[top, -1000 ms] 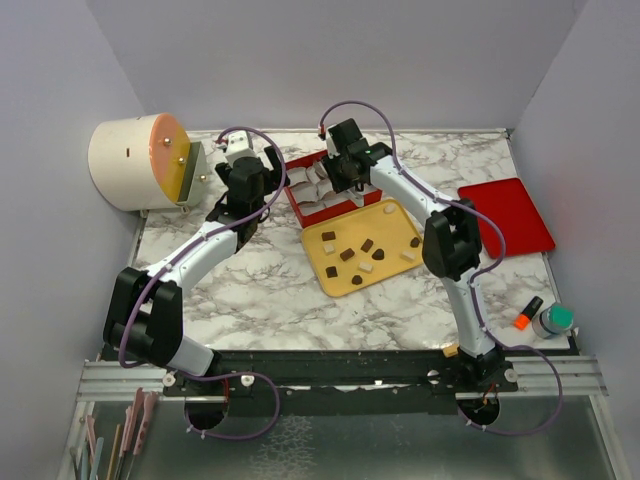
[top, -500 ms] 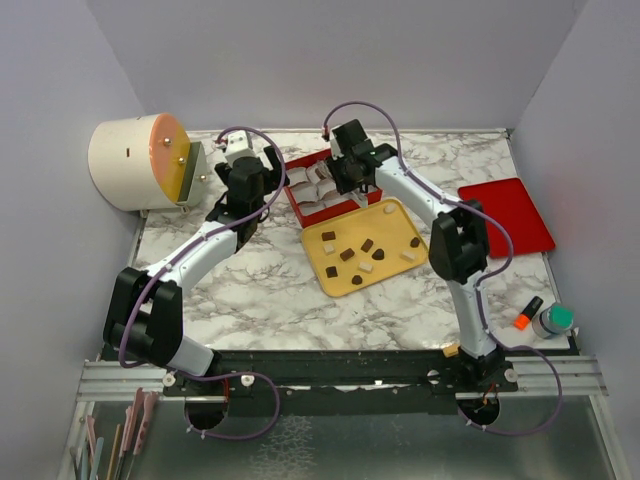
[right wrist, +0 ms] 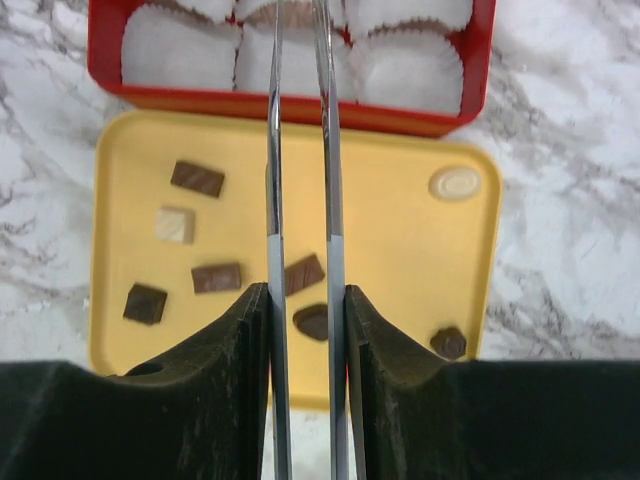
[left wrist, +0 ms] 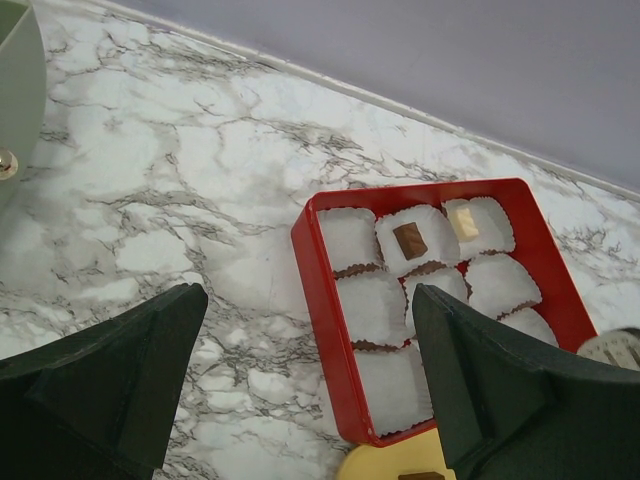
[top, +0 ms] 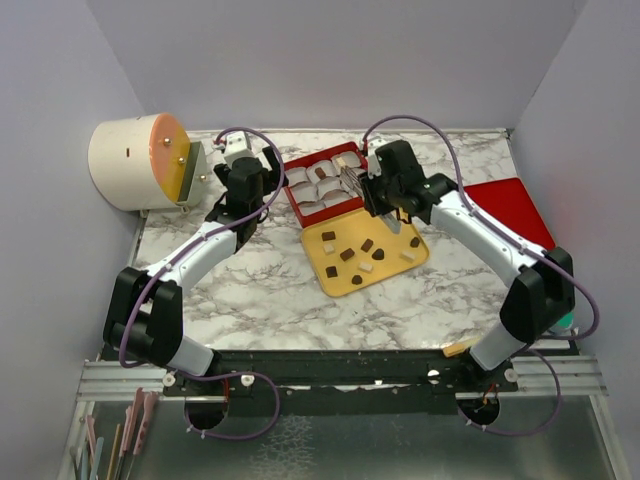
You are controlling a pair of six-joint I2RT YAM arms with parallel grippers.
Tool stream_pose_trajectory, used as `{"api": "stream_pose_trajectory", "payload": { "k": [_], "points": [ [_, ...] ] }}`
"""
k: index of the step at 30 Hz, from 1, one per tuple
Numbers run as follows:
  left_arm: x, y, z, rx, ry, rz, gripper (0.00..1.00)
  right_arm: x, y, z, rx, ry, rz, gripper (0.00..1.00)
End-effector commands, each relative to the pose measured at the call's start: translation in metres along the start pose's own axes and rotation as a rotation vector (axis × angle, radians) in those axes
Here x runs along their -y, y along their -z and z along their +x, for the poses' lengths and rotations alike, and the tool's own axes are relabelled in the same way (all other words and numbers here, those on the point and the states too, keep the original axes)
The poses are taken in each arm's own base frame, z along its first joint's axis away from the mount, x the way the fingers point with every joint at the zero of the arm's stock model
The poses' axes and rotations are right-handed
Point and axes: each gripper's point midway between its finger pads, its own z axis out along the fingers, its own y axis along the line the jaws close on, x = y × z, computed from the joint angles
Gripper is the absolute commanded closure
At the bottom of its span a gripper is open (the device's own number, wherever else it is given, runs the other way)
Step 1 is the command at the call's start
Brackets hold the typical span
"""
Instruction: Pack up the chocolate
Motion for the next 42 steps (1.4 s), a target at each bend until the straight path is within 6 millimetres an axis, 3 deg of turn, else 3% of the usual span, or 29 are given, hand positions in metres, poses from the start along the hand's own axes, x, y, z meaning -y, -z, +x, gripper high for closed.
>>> {"api": "stream_pose_trajectory", "payload": {
  "k": [1,9,13,28,42],
  "points": [
    [-0.003,0.002,0.001,-0.002,0.001,-0.004,0.06,-0.004,0.023,0.023,0.005,-0.049,0.001,0.69],
    [-0.001,0.002,0.003,-0.005,0.012,0.01,0.06,-0.003,0.047,0.094,-0.074,-0.1,0.015,0.69],
    [0.0,0.002,0.003,-0.008,0.019,0.014,0.06,-0.007,0.053,0.111,-0.107,-0.124,-0.003,0.67],
    [0.001,0.001,0.003,-0.007,0.027,0.018,0.06,-0.015,0.068,0.155,-0.222,-0.208,-0.005,0.66],
    [0.003,0.002,0.002,-0.003,0.043,0.026,0.06,-0.043,0.072,0.174,-0.294,-0.227,-0.057,0.66]
  ]
}}
